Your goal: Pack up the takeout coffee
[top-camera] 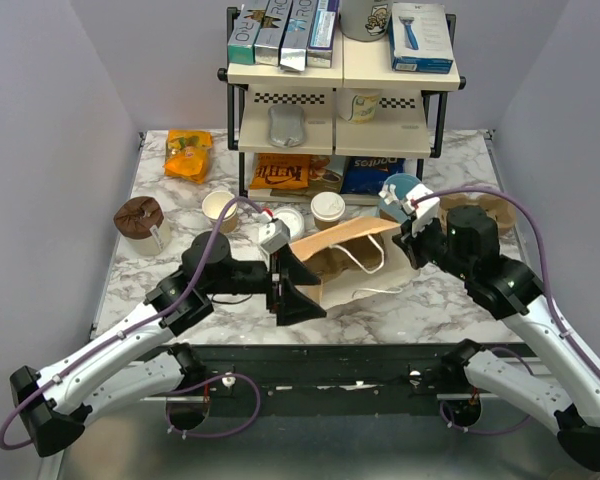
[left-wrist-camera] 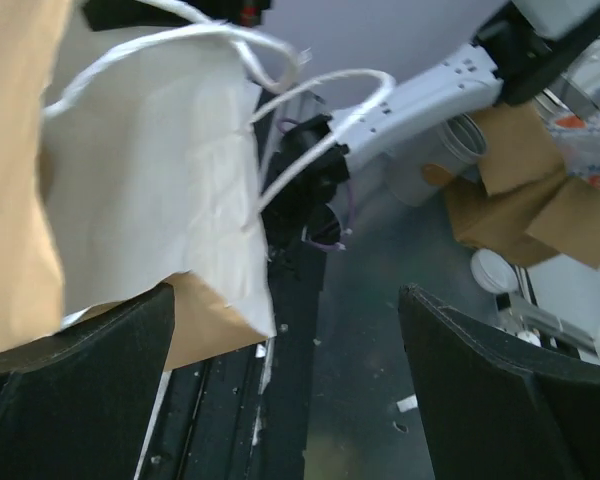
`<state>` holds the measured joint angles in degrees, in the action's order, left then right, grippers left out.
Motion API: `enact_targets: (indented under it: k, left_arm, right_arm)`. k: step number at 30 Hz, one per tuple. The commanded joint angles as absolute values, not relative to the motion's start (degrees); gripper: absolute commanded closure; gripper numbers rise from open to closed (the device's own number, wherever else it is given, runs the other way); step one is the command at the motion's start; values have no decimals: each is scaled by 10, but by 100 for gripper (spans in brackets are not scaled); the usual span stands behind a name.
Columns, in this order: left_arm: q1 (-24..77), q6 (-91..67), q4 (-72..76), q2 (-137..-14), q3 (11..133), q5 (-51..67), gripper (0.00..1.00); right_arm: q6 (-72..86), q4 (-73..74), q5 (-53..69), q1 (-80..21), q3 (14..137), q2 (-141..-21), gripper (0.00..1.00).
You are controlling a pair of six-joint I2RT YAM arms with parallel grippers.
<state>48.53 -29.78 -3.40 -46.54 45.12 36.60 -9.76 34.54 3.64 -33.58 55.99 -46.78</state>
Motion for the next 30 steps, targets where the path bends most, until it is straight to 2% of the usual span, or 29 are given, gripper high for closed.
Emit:
enact_targets:
  k: [1, 7, 12, 18, 22, 25, 30]
  left_arm:
    - [494, -301, 86, -438, 430, 497, 1]
    - [496, -314, 125, -407, 410, 523, 1]
    - [497, -302, 94, -389, 410, 476, 1]
    - [497, -296, 66, -393, 417, 432, 1]
    - [497, -298, 48, -400, 424, 395, 1]
    - [497, -299, 42, -405, 431, 382, 1]
    - [497, -307, 25, -405, 445, 361, 1]
  right_arm:
    - [-126, 296, -13, -338, 553, -461, 99]
    - [-145, 301, -22, -338, 552, -442, 99]
    - [-141, 301, -4, -338, 550, -422, 99]
    - [-33, 395, 71, -338, 626, -467, 99]
    - [150, 500, 34, -338, 712, -521, 99]
    - [190, 530, 75, -338, 735, -540, 99]
    - [235, 569, 34, -334, 760, -559, 99]
